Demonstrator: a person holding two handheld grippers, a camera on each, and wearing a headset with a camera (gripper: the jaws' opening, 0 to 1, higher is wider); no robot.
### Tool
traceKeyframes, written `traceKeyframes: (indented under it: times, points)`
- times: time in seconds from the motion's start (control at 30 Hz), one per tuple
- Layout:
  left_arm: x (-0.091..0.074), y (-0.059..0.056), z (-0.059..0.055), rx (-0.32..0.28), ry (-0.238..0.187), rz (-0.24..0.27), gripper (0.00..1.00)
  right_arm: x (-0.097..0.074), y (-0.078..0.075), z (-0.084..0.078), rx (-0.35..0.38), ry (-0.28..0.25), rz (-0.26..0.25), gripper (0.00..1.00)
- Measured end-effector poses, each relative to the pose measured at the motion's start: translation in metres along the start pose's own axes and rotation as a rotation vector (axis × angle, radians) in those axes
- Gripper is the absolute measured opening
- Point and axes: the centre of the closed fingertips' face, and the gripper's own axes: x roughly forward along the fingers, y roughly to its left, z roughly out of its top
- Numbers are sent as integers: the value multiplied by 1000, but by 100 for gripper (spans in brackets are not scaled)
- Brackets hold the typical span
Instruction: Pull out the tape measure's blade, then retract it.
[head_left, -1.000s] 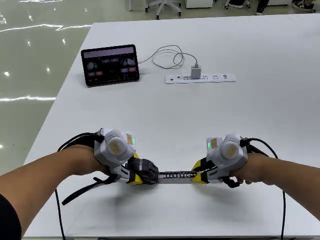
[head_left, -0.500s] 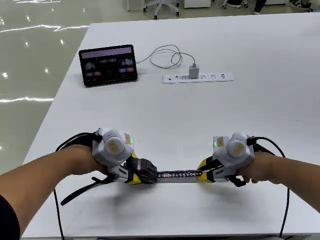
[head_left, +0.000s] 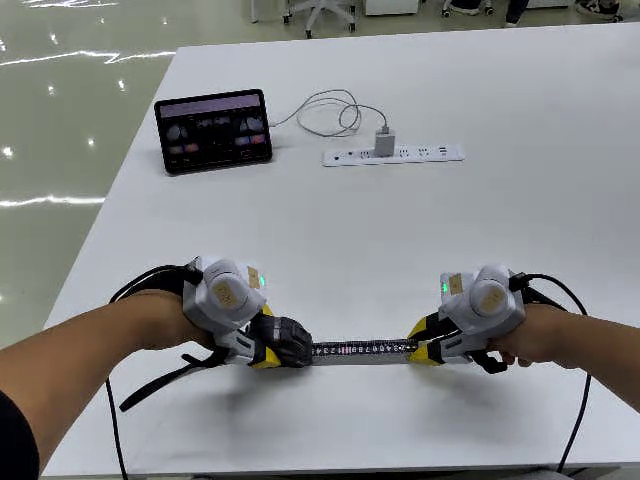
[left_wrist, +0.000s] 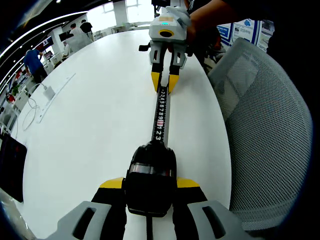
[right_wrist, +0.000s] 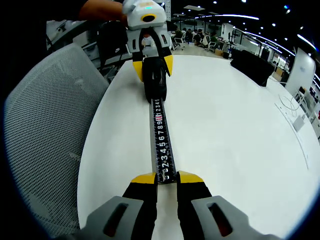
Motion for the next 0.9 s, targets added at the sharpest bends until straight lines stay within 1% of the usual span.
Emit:
traceKeyframes:
  times: [0.27, 0.4, 0.9]
  points:
    - [0, 0, 0, -1, 0, 0, 31, -8, -1, -8, 12, 4, -6, 9]
    - [1, 0, 0, -2, -1, 1, 31, -11, -1, -15, 10, 14, -6, 9]
    - [0, 0, 0, -4, -3, 4, 31, -24, -6, -30, 25, 33, -18, 9]
